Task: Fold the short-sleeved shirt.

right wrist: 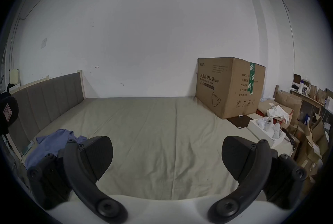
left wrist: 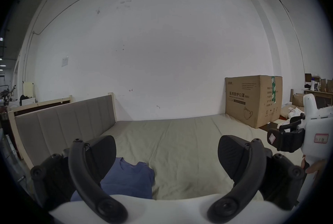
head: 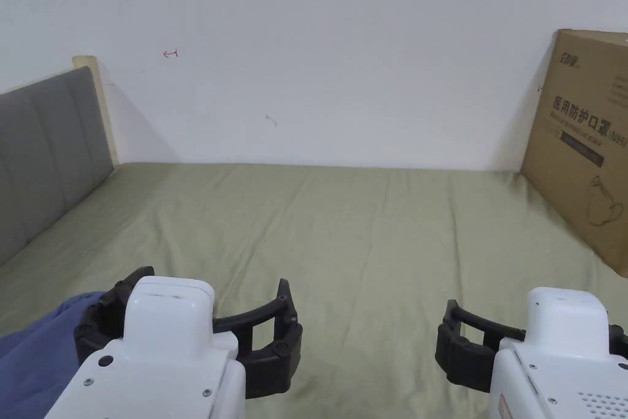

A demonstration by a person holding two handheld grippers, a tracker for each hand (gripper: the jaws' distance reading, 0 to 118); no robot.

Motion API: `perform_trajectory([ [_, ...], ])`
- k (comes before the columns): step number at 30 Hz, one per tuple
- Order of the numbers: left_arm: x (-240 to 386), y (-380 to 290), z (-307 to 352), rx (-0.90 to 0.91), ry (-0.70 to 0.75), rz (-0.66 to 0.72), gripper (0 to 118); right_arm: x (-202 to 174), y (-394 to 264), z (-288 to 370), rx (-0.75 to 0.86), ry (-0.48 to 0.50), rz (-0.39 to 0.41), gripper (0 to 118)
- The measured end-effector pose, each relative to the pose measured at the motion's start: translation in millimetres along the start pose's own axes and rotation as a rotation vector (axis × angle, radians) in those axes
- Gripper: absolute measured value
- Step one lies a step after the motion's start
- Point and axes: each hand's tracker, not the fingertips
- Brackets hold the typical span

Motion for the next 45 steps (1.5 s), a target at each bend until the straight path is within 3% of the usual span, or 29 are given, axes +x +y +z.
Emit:
perform_trajectory([
  [4, 3.2, -4.6, -3.6, -0.117, 0.021, -0.008, 108, 1.6, 1.4, 2.8, -0.008, 0.041, -0.019, 118],
  [5, 3.1, -6.1, -4.1, -0.122, -0.012, 0.001, 93, -0.7, 1.1, 5.2, 0.004, 0.038, 0.000, 115],
  [6, 1.4, -6.3, -2.9, -0.099, -0.033, 0.021, 62, -3.3, 1.9, 7.0, 0.024, 0.018, 0.028, 108],
  [7, 1.4, -8.6, -6.2, -0.109, -0.029, 0.036, 11, -5.8, 2.5, 9.6, 0.043, 0.008, 0.046, 84],
  [8, 1.5, -12.2, -8.0, -0.128, 0.009, 0.038, 2, -2.9, 2.6, 7.8, 0.048, -0.009, 0.041, 47],
  [9, 0.9, -17.1, -10.0, -0.115, 0.006, 0.034, 1, -0.6, 2.4, 6.5, 0.047, -0.025, 0.027, 15],
  [12, 0.5, -16.6, -7.5, -0.116, -0.032, 0.008, 0, 7.9, 5.0, 9.4, 0.034, 0.038, -0.006, 12],
  [14, 3.0, -13.0, -3.8, -0.087, -0.008, 0.027, 0, 5.6, 6.2, 12.8, 0.051, 0.013, 0.001, 1],
  [17, -3.3, -11.9, -6.8, -0.089, -0.037, 0.096, 0, 4.0, 8.4, 14.9, 0.061, 0.034, 0.031, 0],
  [25, -14.8, -4.3, 3.5, -0.092, 0.006, 0.096, 0, -9.2, 18.6, 17.3, 0.033, 0.087, 0.008, 0],
  [29, -32.1, 3.2, 16.5, -0.088, 0.057, 0.090, 0, -34.4, 21.4, 12.0, 0.018, 0.203, -0.035, 0],
  [34, -69.5, 5.6, 38.3, -0.092, 0.232, 0.044, 0, -89.9, 11.4, -1.2, -0.015, 0.387, 0.036, 0],
  [38, -101.4, -1.5, 49.7, -0.129, 0.310, 0.067, 0, -130.5, 3.7, -3.8, -0.071, 0.533, 0.017, 0],
  [45, -140.3, -26.1, 45.8, -0.227, 0.414, 0.145, 0, -170.2, -11.8, -4.0, -0.120, 0.595, 0.087, 0],
])
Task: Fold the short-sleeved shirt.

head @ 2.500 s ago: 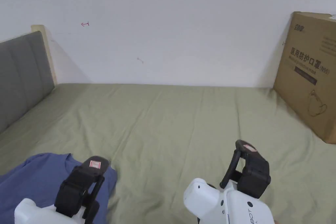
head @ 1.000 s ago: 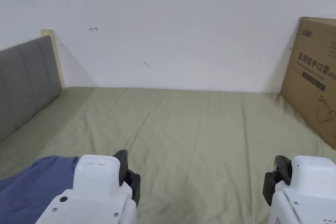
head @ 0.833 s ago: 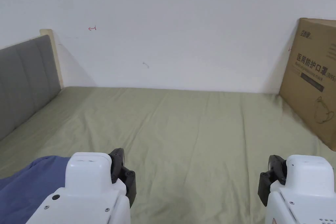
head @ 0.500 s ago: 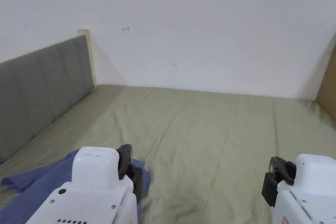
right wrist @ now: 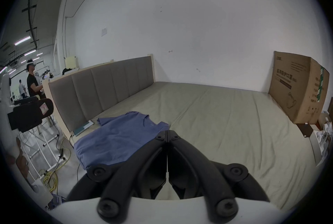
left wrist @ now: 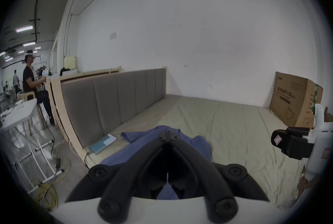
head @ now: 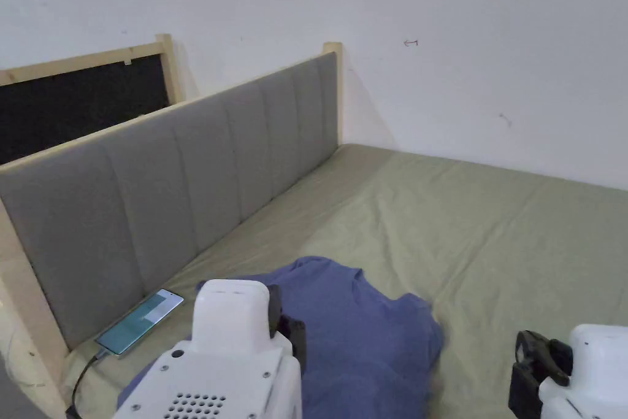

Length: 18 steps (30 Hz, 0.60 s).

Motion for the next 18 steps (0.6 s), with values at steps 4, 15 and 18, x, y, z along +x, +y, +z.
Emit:
perform_trajectory([
  [4, 2.0, -23.8, -40.6, -0.112, -0.041, 0.016, 0, 3.7, -5.7, -13.2, -0.053, 0.019, -0.025, 0],
  [15, -4.7, -98.3, -186.6, -0.572, -0.107, 0.031, 102, 33.5, -32.9, -56.0, -0.185, -0.036, -0.061, 0],
  [18, 8.7, -107.6, -212.7, -0.599, -0.194, 0.002, 112, 45.9, -42.9, -67.1, -0.232, -0.045, -0.112, 0],
])
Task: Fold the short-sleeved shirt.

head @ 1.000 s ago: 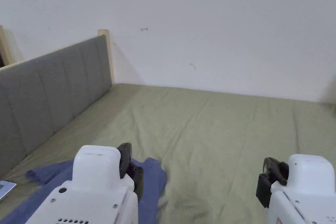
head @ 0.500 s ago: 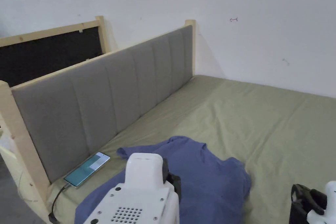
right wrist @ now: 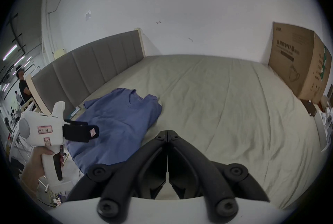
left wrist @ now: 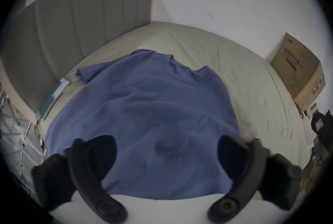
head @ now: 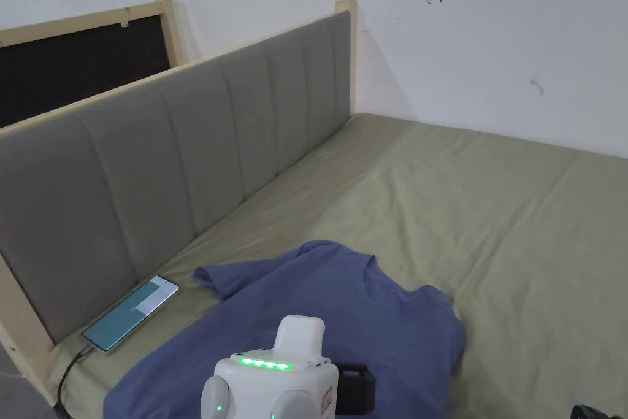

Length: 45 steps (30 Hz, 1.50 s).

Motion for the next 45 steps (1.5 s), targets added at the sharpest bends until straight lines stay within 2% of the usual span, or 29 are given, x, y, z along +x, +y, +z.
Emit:
perform_trajectory([
  [3, 1.9, 13.4, -27.5, -0.032, -0.001, 0.009, 113, 10.0, -4.8, -8.0, -0.021, -0.013, -0.008, 0],
  [6, 4.5, 14.7, -72.9, -0.155, -0.067, 0.026, 113, 19.0, -10.5, -19.0, -0.061, -0.059, 0.011, 0],
  [7, 7.3, 7.9, -90.8, -0.240, -0.061, 0.014, 104, 23.4, -12.4, -24.1, -0.072, -0.061, 0.012, 0],
  [8, 11.0, 2.6, -104.7, -0.278, -0.056, -0.003, 100, 27.1, -13.9, -27.8, -0.080, -0.062, 0.010, 0],
  [9, 14.6, -1.7, -106.2, -0.237, 0.023, -0.065, 101, 28.8, -14.5, -31.1, -0.091, -0.068, 0.005, 0],
  [10, 18.8, -4.0, -103.6, -0.177, 0.008, -0.084, 100, 31.7, -15.6, -34.4, -0.100, -0.078, -0.006, 0],
  [11, 21.1, -3.5, -96.3, -0.210, 0.024, -0.064, 94, 34.4, -16.8, -36.9, -0.107, -0.081, -0.016, 0],
  [12, 19.4, -2.6, -92.5, -0.201, 0.053, -0.018, 85, 36.7, -17.8, -38.8, -0.109, -0.081, -0.028, 0],
  [13, 13.3, -1.9, -88.9, -0.191, 0.059, 0.030, 65, 39.0, -18.4, -40.3, -0.116, -0.078, -0.039, 0],
  [14, 6.3, -1.5, -85.7, -0.179, 0.067, 0.064, 40, 40.9, -19.2, -41.8, -0.123, -0.073, -0.051, 0],
  [15, -0.5, 7.4, -84.2, -0.166, 0.066, 0.098, 0, 41.8, -20.2, -42.4, -0.126, -0.074, -0.055, 0],
  [16, -9.4, 8.1, -87.0, -0.155, 0.102, 0.148, 0, 41.9, -21.3, -42.0, -0.128, -0.075, -0.059, 0],
  [18, -25.0, 12.4, -87.1, -0.210, -0.022, 0.284, 0, 41.7, -22.8, -40.4, -0.132, -0.075, -0.056, 0],
  [20, -35.7, 15.2, -82.4, -0.205, -0.053, 0.351, 0, 41.8, -23.5, -36.9, -0.133, -0.071, -0.047, 0],
  [28, -48.3, 18.9, -66.4, -0.149, -0.168, 0.466, 0, 49.1, -17.5, -20.0, -0.119, -0.086, -0.050, 0],
  [34, -35.5, 49.8, -35.6, -0.107, -0.174, 0.441, 0, 65.0, -14.5, -1.0, -0.089, -0.095, -0.109, 0],
  [37, -9.5, 66.1, -19.1, -0.077, -0.214, 0.427, 0, 75.2, -12.2, 11.2, -0.066, -0.118, -0.125, 0],
  [40, 37.4, 89.4, -1.9, -0.026, -0.238, 0.300, 0, 88.9, -8.8, 27.5, -0.038, -0.143, -0.147, 0],
  [43, 91.1, 112.6, 13.8, 0.001, -0.378, 0.267, 0, 107.0, -5.1, 48.2, -0.001, -0.178, -0.178, 0],
  [45, 133.8, 126.5, 26.7, 0.019, -0.454, 0.182, 0, 121.1, -2.9, 62.8, 0.026, -0.217, -0.199, 0],
])
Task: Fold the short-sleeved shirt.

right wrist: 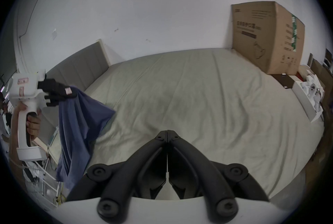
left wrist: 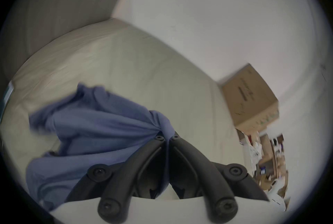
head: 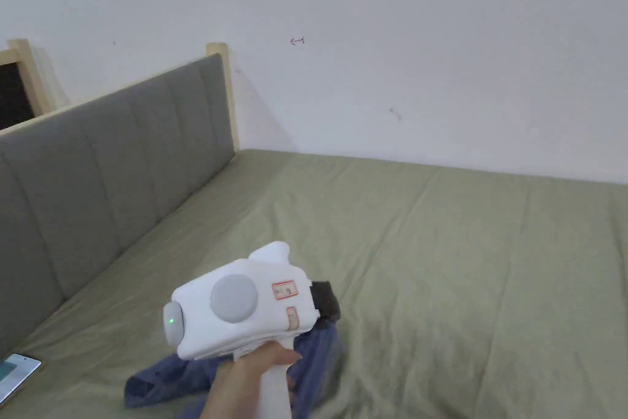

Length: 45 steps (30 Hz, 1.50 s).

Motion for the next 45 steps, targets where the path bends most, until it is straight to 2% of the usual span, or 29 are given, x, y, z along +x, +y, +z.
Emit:
perform_trajectory([
  [2, 49.1, -0.4, -4.6, 0.003, -0.074, -0.086, 0, 16.8, 5.5, 12.4, 0.031, -0.038, -0.027, 0],
  [6, 132.4, -15.5, -12.7, -0.035, -0.283, -0.157, 0, 53.5, 13.8, 42.2, 0.091, -0.114, -0.081, 0],
  [9, 185.0, -44.0, -24.8, -0.076, -0.364, -0.258, 0, 80.0, 15.4, 61.7, 0.119, -0.184, -0.114, 0],
  [12, 209.3, -87.7, -51.8, -0.192, -0.435, -0.202, 0, 106.2, 11.7, 74.3, 0.134, -0.231, -0.169, 0],
  [13, 213.7, -108.0, -66.2, -0.235, -0.431, -0.211, 0, 114.9, 9.8, 77.1, 0.131, -0.243, -0.191, 0],
  [16, 213.3, -173.9, -116.3, -0.383, -0.256, -0.328, 0, 134.9, 2.3, 81.0, 0.113, -0.266, -0.237, 0],
  [20, 188.5, -246.4, -170.7, -0.615, -0.139, -0.363, 4, 150.1, -8.9, 78.2, 0.082, -0.295, -0.243, 0],
  [21, 183.8, -254.5, -173.9, -0.626, -0.149, -0.338, 16, 152.6, -11.2, 75.7, 0.073, -0.300, -0.242, 0],
  [23, 176.7, -262.0, -177.2, -0.633, -0.164, -0.354, 75, 157.1, -15.0, 69.4, 0.050, -0.308, -0.249, 0],
  [24, 176.6, -262.6, -176.9, -0.634, -0.167, -0.360, 99, 158.3, -15.9, 65.0, 0.041, -0.306, -0.256, 0],
  [25, 177.3, -260.6, -174.7, -0.632, -0.166, -0.367, 117, 158.7, -17.1, 62.2, 0.034, -0.302, -0.262, 0],
  [26, 177.5, -255.4, -166.9, -0.604, -0.178, -0.368, 118, 158.4, -18.1, 59.5, 0.028, -0.296, -0.265, 0],
  [30, 172.5, -222.1, -149.6, -0.546, -0.181, -0.330, 113, 148.0, -17.3, 50.0, 0.003, -0.277, -0.243, 0],
  [31, 167.7, -211.6, -143.0, -0.520, -0.183, -0.303, 102, 144.1, -16.9, 48.8, 0.002, -0.270, -0.234, 0],
  [32, 159.9, -201.0, -133.8, -0.486, -0.191, -0.277, 85, 139.4, -16.1, 47.4, 0.001, -0.259, -0.226, 0],
  [33, 151.8, -191.9, -125.6, -0.456, -0.192, -0.263, 60, 135.3, -15.6, 46.3, -0.001, -0.248, -0.219, 0],
  [34, 143.2, -183.1, -118.6, -0.435, -0.164, -0.256, 29, 130.8, -15.4, 44.8, -0.002, -0.241, -0.214, 0],
  [35, 132.5, -177.9, -110.0, -0.411, -0.114, -0.260, 9, 126.1, -15.4, 43.0, -0.005, -0.233, -0.208, 0],
  [36, 119.9, -175.1, -100.6, -0.382, -0.047, -0.267, 2, 121.5, -15.5, 41.2, -0.009, -0.224, -0.200, 0],
  [37, 105.2, -173.1, -90.9, -0.349, 0.017, -0.265, 0, 116.6, -15.9, 39.3, -0.014, -0.214, -0.190, 0],
  [42, 23.9, -158.5, -59.9, -0.354, 0.092, -0.113, 0, 91.7, -18.9, 23.3, -0.056, -0.178, -0.133, 0],
  [45, -13.0, -136.5, -45.3, -0.294, 0.176, -0.058, 0, 74.1, -19.7, 12.3, -0.075, -0.149, -0.102, 0],
])
